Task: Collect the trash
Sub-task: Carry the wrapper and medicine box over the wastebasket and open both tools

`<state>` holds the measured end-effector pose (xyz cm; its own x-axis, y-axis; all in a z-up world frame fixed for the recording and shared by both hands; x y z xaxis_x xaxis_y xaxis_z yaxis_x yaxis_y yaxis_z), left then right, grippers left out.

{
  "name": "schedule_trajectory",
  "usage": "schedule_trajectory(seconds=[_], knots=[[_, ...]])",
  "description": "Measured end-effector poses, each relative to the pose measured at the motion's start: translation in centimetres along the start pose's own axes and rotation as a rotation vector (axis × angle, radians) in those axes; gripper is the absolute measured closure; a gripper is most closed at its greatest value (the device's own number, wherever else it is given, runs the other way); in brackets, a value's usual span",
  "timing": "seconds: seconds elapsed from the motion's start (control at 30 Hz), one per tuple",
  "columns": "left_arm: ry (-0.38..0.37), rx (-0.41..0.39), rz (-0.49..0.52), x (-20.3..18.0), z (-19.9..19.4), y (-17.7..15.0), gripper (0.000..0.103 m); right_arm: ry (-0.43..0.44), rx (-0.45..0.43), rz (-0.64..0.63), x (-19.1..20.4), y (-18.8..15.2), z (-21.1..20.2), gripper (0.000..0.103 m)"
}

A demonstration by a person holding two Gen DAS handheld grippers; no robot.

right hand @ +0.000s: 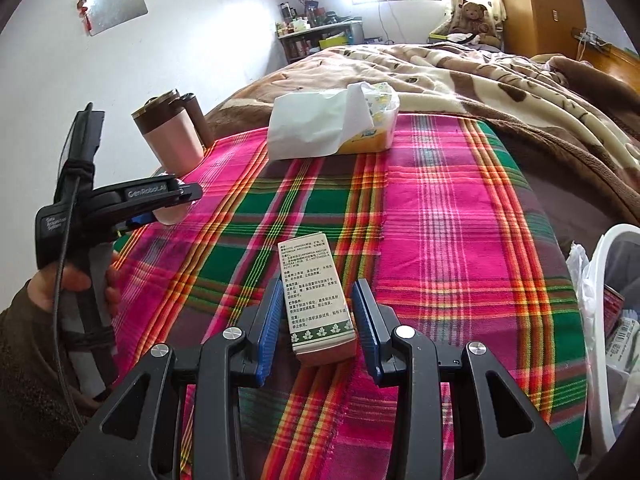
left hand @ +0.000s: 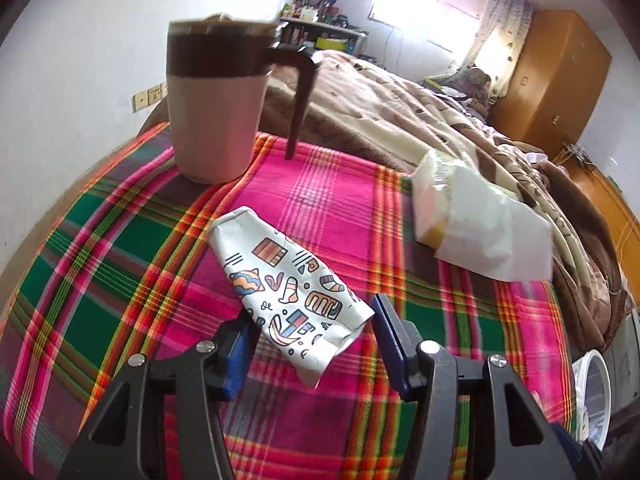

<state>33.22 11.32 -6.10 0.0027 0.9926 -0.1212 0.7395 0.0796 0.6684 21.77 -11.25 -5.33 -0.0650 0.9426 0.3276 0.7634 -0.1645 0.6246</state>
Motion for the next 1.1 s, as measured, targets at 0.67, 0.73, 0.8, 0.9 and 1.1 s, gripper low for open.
schedule_trajectory(seconds=[0.67,0.73,0.8,0.9,1.1], knots=[[-0.056,-0.073,0.107,-5.1,-7.4,-3.2,0.046,-0.001,-0.021,-0.025,-0.5,-0.8,-1.9,0.069],[-0.057,-0.075,0.113,-5.3,-7.7,-3.3,0.046,-0.018,-0.015,-0.046,-0.2,-0.8,-1.3,0.05],[-0.057,-0.078,0.123,-5.5,-8.2,-3.6,0.046,-0.011,0.026,-0.074,0.2,-1.0,-0.4,0.045],[-0.06,-0.078,0.143,-5.9,-8.5,-3.9,0.046,-0.05,0.019,-0.102,0.4,-1.1,0.1,0.045],[-0.07,-0.088,0.166,-6.6,-9.6,-4.5,0.046,-0.055,0.026,-0.098,0.1,-1.6,-0.2,0.067]])
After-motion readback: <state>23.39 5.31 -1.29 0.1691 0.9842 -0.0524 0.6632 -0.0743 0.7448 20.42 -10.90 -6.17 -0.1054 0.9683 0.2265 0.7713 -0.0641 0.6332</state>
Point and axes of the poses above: each gripper's, at about its wrist camera, not at the fingertips, and z roughly the way its jaws point, x to its left, y to its top, the point moved 4 cm from there along z, roughly the way its jaws point, and after that the axes turned 10 degrees about z, right-handed, at the moved point
